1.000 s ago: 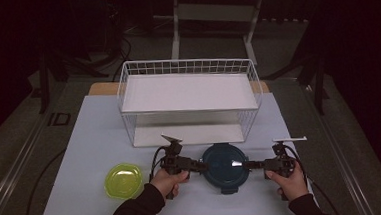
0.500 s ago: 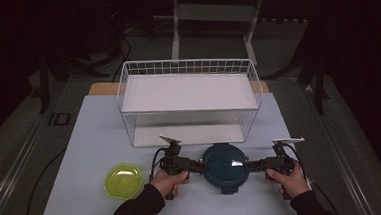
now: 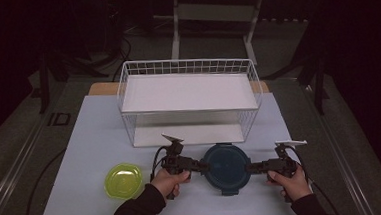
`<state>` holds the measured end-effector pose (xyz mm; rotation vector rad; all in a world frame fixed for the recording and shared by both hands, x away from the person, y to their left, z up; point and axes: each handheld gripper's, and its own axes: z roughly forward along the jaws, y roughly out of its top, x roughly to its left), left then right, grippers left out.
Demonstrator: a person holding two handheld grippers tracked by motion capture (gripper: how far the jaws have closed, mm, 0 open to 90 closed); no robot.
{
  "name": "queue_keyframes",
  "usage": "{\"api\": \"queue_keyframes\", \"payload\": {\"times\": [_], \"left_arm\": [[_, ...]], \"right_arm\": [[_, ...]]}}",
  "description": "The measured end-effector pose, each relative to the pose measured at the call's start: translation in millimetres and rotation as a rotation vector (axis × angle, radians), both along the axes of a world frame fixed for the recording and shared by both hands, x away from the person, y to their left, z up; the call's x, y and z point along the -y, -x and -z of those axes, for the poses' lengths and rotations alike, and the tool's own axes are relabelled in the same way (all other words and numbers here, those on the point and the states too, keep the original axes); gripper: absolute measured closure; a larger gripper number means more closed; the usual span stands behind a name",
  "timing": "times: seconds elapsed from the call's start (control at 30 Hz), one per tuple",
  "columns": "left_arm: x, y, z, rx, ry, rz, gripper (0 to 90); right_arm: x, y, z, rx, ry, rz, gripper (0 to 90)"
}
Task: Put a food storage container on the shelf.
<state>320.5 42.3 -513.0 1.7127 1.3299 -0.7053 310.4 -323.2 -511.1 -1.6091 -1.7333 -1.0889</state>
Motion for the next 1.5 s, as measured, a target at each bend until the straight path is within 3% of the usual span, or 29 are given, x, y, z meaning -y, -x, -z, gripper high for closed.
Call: {"api": "queue_keyframes", "payload": {"times": [0.2,0.57,0.6,1.07,1.5], "left_arm": [[1.7,3.1,-5.2,0.014,-0.015,0.013,55.9],[0.3,5.0,-20.9,0.044,-0.003,0.019,56.2],[-2.7,7.6,-29.7,0.059,0.004,0.028,56.4],[-18.2,14.6,-79.9,0.126,0.024,0.018,56.8],[-36.0,13.7,-123.1,0.195,0.046,-0.004,57.0]], "right_arm": [[0.3,4.1,-4.1,0.012,0.004,-0.008,55.3],[-0.1,7.7,-19.8,0.062,-0.004,0.002,55.3],[-0.9,9.0,-25.2,0.075,-0.009,-0.002,55.3],[-13.3,9.5,-65.7,0.142,-0.04,-0.027,55.2],[-30.1,0.5,-112.8,0.205,-0.03,-0.058,55.3]]}}
